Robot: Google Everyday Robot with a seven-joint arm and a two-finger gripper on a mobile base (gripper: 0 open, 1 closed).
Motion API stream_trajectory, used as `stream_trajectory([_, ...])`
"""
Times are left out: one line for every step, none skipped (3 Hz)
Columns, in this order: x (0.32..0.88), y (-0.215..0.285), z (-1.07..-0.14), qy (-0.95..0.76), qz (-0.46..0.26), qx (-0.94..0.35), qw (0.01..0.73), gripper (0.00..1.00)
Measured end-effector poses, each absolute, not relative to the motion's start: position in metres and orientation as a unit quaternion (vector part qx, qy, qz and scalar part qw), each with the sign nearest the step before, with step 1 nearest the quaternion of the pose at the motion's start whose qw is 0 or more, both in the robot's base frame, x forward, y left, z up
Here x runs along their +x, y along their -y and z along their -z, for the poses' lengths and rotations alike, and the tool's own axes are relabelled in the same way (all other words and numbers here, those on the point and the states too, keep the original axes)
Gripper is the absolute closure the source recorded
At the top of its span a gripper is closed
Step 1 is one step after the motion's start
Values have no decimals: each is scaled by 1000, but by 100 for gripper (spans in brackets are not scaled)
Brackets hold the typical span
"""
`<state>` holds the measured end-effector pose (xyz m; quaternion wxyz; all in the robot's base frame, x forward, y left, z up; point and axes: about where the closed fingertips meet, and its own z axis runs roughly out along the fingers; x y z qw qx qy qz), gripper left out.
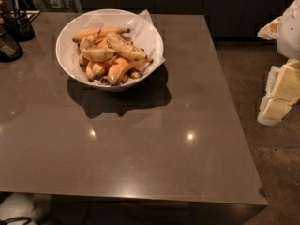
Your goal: Pick banana from white bowl
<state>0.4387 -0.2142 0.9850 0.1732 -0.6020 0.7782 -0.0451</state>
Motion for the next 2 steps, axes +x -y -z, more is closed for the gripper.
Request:
stream_trajectory([439, 214, -985, -778, 45, -602, 173, 0])
stream_trajectory([444, 209, -990, -773, 45, -607, 177, 0])
